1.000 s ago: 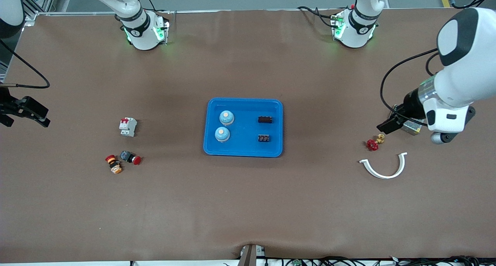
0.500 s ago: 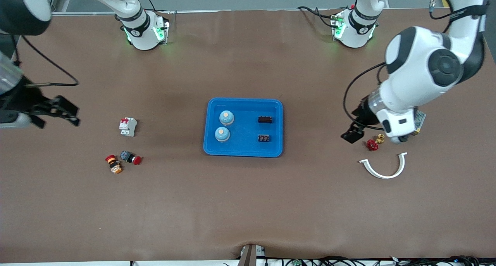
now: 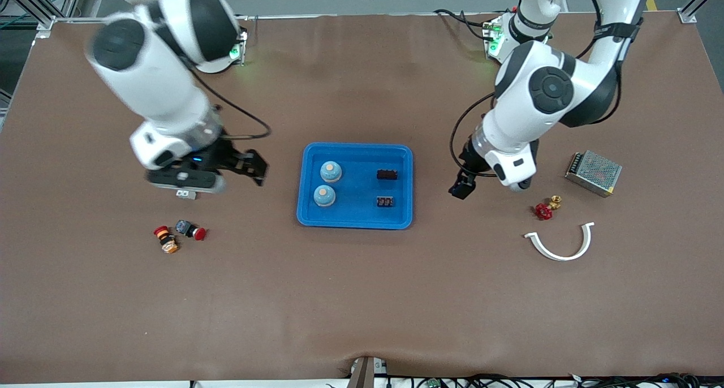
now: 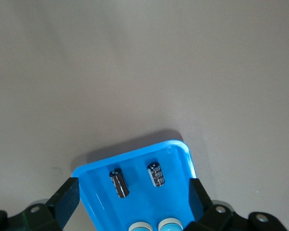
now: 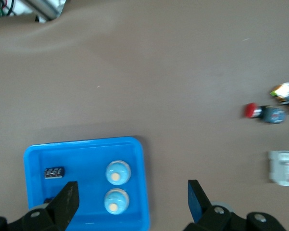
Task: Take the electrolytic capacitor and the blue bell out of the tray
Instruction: 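Lower the left gripper over a capacitor while the right gripper lowers over a bell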
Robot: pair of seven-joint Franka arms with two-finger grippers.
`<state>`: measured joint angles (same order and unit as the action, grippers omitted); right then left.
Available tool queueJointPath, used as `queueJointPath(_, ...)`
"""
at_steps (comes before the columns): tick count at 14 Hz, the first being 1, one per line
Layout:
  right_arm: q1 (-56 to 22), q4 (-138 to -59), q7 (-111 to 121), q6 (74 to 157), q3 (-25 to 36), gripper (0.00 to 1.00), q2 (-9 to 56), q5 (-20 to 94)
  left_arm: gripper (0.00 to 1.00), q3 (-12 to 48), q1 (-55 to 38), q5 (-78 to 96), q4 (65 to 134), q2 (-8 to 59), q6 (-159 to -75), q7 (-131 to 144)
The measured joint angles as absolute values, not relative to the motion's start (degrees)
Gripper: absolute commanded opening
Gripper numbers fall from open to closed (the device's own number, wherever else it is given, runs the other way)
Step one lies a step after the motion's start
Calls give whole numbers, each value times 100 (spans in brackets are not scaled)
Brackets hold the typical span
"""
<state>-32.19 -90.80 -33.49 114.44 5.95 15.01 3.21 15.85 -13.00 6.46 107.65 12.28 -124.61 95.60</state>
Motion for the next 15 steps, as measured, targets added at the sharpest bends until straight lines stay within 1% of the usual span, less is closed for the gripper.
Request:
queueJointPath(3, -3530, -9085, -3439, 12048, 602, 100, 2213, 427, 100, 1586, -1514, 511, 11064, 1235, -12804, 10097)
queueJointPath(6, -3739, -9073, -3438, 12129, 607, 100, 2741, 435, 100, 1587, -1701, 429, 11266, 1248, -13065, 10643)
queueJointPath(9, -3866, -9062, -3433, 12172, 607, 100, 3027, 435, 100, 1588, -1929, 47, 11331, 1428, -13084, 11353)
queueJointPath(15, -3941, -9058, -3272, 12219, 606, 100, 3323, 437, 100, 1590, -2328, -161, 11345, 2080, -13385, 12222)
